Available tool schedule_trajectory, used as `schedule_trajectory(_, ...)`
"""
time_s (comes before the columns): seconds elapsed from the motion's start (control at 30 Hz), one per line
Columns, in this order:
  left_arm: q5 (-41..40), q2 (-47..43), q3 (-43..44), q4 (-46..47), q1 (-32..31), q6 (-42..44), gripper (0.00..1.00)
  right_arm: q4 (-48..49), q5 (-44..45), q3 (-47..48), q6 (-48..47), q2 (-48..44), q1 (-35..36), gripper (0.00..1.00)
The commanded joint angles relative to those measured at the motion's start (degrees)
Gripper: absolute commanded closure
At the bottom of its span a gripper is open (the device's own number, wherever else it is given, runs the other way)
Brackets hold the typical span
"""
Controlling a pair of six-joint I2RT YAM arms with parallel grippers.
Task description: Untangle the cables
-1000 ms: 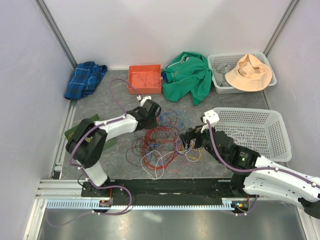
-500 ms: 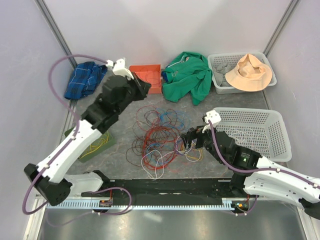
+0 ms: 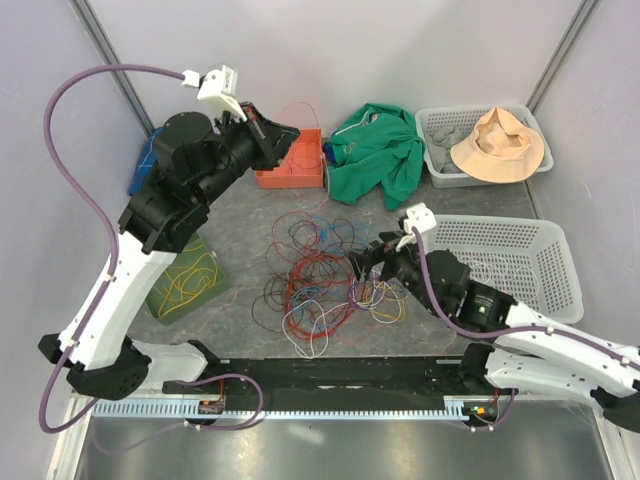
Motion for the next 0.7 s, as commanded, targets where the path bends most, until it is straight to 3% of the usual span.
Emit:
schedule_trajectory(0.0,3.7,3.4,9.1,-4.2,-0.2,2.8,0.98,13.5,-0.8,2.9,-5.3,5.6,-0.2,0.02)
schedule_trajectory(0.17,5.0,5.9,14.1,-6.6,-0.3,2.6,0.98,20.8,-1.3,5.4,-8.7,15.0,-0.3,0.02)
schedule_trajectory(0.4,4.6,5.3,13.3,-7.2,-0.4,2.8,0.98,26.8,0.7,8.8,-8.8,24.4,-3.0,0.02)
schedule_trajectory(0.5,4.4,4.9,12.9,-7.4,-0.5,2.8,0.98,28.4,-3.4,9.4,-5.6,27.3,-6.0,0.1)
schedule_trajectory(0.53,4.3,4.8,13.0,-7.4,-0.4,2.9,0.98,28.9,-6.2,9.4,-5.1,28.2,-6.5,0.14)
schedule_trajectory(0.6,3.8,4.5,12.7,-7.5,-0.5,3.2,0.98,30.2,-7.7,9.4,-3.9,28.7,-7.4,0.44)
schedule_trajectory(0.63,3.5,4.3,12.5,-7.6,-0.5,3.3,0.98,30.2,-7.7,9.4,-3.7,28.7,-7.4,0.6)
schedule_trajectory(0.67,2.7,4.1,12.2,-7.7,-0.5,3.5,0.98,30.1,-7.7,9.4,-3.4,28.3,-7.5,0.88)
